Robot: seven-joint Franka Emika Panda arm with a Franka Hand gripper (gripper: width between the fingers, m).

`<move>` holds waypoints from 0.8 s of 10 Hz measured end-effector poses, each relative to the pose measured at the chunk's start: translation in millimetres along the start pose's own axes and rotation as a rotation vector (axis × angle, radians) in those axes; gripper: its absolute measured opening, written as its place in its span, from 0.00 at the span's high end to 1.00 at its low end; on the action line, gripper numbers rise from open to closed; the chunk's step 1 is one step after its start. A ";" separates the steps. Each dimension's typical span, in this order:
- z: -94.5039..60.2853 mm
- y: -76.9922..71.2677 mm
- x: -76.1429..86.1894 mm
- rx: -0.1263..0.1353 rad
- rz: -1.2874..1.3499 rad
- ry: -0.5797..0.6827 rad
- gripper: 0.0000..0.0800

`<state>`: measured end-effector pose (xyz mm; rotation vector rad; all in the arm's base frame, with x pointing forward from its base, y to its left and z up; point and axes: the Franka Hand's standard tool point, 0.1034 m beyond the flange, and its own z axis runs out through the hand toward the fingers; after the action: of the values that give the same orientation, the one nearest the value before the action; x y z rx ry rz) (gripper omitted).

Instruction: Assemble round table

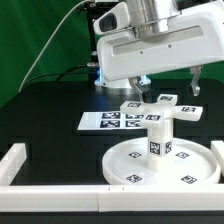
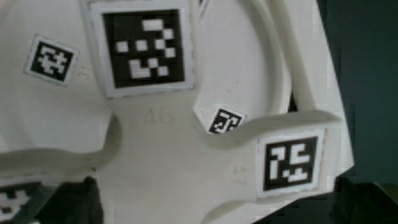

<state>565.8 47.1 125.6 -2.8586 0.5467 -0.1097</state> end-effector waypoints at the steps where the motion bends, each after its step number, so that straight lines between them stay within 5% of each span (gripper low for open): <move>1: -0.2 1.5 0.6 0.000 -0.028 0.000 0.19; 2: -0.7 2.8 1.5 -0.014 -0.153 -0.002 0.19; 5: -5.1 -1.8 10.6 -0.117 -0.654 -0.011 0.19; 8: -1.5 -0.2 9.8 -0.120 -0.690 -0.017 0.19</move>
Offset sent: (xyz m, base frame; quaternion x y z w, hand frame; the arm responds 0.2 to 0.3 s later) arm 0.0189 -0.0075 0.0202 -0.0870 -0.0342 -0.3315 0.9388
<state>574.9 43.3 127.4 -3.0229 -0.4697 -0.1671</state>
